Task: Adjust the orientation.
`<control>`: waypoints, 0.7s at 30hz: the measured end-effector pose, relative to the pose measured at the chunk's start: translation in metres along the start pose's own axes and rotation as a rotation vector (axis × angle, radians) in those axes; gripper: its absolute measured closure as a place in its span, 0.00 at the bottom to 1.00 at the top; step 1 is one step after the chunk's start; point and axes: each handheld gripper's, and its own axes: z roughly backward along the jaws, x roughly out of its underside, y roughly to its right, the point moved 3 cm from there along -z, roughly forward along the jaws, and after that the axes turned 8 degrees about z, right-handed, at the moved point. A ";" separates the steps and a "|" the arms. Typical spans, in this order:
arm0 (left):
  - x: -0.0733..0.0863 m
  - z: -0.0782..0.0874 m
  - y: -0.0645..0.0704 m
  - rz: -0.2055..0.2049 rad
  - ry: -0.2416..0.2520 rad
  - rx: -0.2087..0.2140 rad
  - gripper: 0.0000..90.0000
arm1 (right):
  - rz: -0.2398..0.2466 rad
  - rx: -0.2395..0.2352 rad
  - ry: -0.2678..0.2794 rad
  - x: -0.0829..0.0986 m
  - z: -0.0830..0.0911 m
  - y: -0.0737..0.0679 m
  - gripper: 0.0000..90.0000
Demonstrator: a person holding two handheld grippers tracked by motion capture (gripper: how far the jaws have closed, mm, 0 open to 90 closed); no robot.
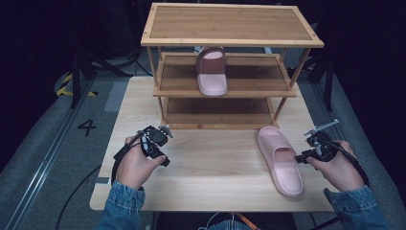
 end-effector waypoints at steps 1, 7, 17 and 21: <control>0.000 0.000 0.000 0.000 0.000 0.001 0.38 | 0.025 -0.017 0.005 -0.004 -0.003 -0.007 0.68; 0.002 0.000 -0.001 0.006 0.009 0.007 0.37 | 0.102 -0.064 0.057 -0.018 -0.025 -0.028 0.73; 0.008 0.001 -0.002 0.023 0.003 0.002 0.37 | 0.120 -0.030 0.053 -0.030 -0.051 -0.040 0.77; 0.010 0.001 -0.002 0.024 0.005 -0.001 0.37 | 0.137 -0.025 0.045 -0.031 -0.054 -0.040 0.87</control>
